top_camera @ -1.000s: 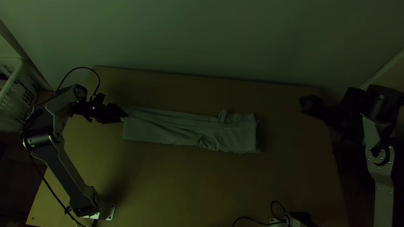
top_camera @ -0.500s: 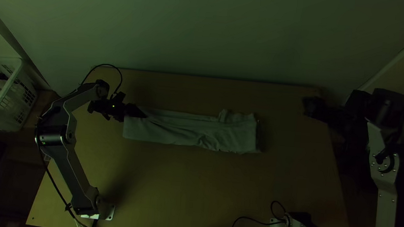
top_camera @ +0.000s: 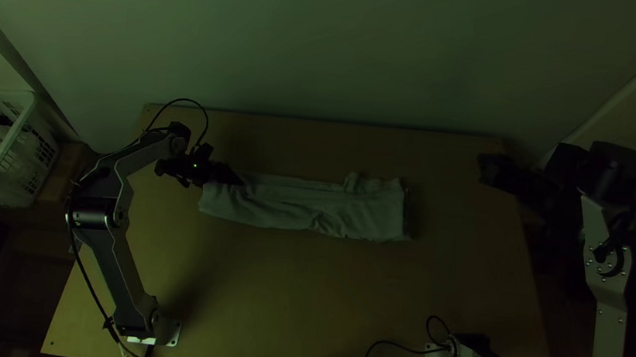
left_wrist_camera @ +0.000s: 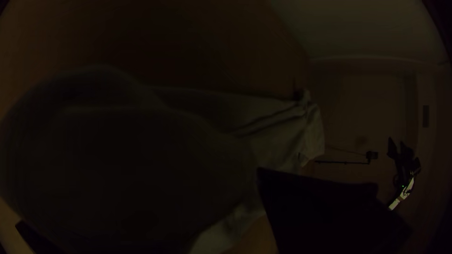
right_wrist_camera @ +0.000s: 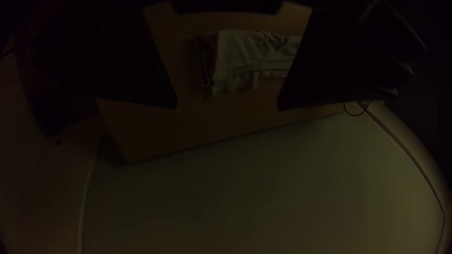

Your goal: Fold the t-shirt

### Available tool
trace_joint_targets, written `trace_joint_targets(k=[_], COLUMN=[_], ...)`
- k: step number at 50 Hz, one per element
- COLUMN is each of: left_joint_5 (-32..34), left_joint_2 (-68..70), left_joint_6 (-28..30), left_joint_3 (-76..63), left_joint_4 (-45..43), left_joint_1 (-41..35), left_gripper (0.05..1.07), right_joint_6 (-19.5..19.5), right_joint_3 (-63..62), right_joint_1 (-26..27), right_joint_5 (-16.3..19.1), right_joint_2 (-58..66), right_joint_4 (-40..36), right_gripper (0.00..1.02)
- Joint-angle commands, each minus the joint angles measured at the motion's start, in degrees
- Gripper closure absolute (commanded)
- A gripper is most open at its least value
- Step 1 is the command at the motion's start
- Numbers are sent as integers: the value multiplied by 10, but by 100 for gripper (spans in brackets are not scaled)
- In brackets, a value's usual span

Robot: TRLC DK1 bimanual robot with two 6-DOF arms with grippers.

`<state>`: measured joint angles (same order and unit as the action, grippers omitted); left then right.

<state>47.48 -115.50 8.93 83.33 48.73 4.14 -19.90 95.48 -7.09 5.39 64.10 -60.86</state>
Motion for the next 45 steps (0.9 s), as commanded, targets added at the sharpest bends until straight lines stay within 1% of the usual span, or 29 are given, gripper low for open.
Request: trace_joint_targets(k=[1,9,18,27,31,39,45], left_joint_5=[-6,-47,-70,-112,-118,-134,-165], left_joint_2=[5,25,48,77,99,148,179], left_joint_6=[-25,-30,-14,9,16,19,30], left_joint_3=[-23,-32,-40,-30,-26,-23,-24], left_joint_4=[-7,-9,-8,5,22,49,62], left_joint_1=[-6,7,56,108,126,148,163], left_gripper=[105,105,105,105,105,105,105], right_joint_6=[-2,0,13,34,40,40,41], right_joint_3=[-8,-20,-35,-72,-92,-121,-143], right_joint_1=[0,-2,-2,2,4,6,7], right_joint_5=[-3,-3,-3,-3,-3,-3,-3], right_joint_2=[-7,-7,-8,-15,-20,-24,-27], right_joint_4=[-2,3,24,69,94,120,142], right_gripper=[4,4,4,4,4,4,4])
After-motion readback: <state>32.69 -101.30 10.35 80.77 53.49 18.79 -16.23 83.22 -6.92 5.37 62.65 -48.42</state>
